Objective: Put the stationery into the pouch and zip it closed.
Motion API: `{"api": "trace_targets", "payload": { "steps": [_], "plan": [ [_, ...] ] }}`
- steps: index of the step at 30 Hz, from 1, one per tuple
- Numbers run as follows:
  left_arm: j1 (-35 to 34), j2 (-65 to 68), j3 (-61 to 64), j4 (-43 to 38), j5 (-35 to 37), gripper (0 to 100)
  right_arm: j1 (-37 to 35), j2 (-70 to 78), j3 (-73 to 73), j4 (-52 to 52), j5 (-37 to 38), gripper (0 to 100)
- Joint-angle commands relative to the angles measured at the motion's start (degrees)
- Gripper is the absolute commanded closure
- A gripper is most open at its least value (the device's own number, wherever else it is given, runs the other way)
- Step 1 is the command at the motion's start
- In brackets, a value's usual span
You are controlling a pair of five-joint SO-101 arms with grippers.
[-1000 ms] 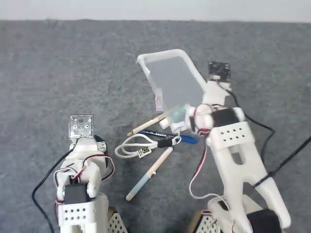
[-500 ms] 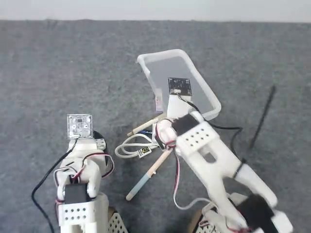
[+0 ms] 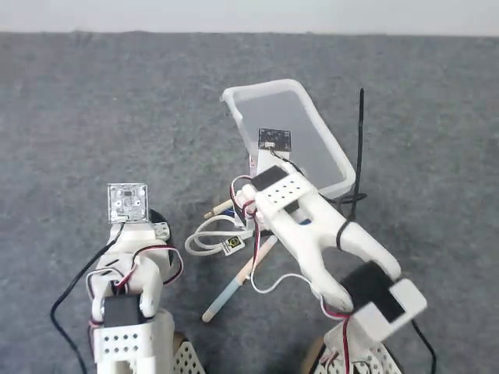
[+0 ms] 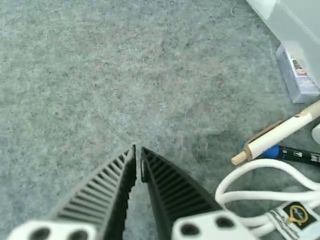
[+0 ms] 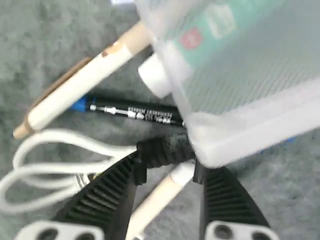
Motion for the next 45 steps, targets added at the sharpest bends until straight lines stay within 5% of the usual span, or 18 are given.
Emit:
{"api": "trace_targets", "payload": {
  "steps": [1, 35, 40, 45],
  "plan": [
    [-0.35, 0.35, -0.22, -1.76, -0.53, 99, 2.95, 1.71, -4.57, -0.22, -1.14, 84.1],
    [-0.35, 0.35, -0.13, -1.58, -0.53, 99, 4.35, 14.81, -7.65, 4.79, -0.88, 84.6],
    [-0.35, 0.35, -0.04, -1.58, -0.53, 99, 4.7, 15.69, -12.92, 10.51, -0.09, 99.8],
    [-0.35, 0.35, 0.48, -1.85, -0.62, 99, 6.11, 15.69, -16.62, 15.16, 2.02, 99.3]
  ]
}}
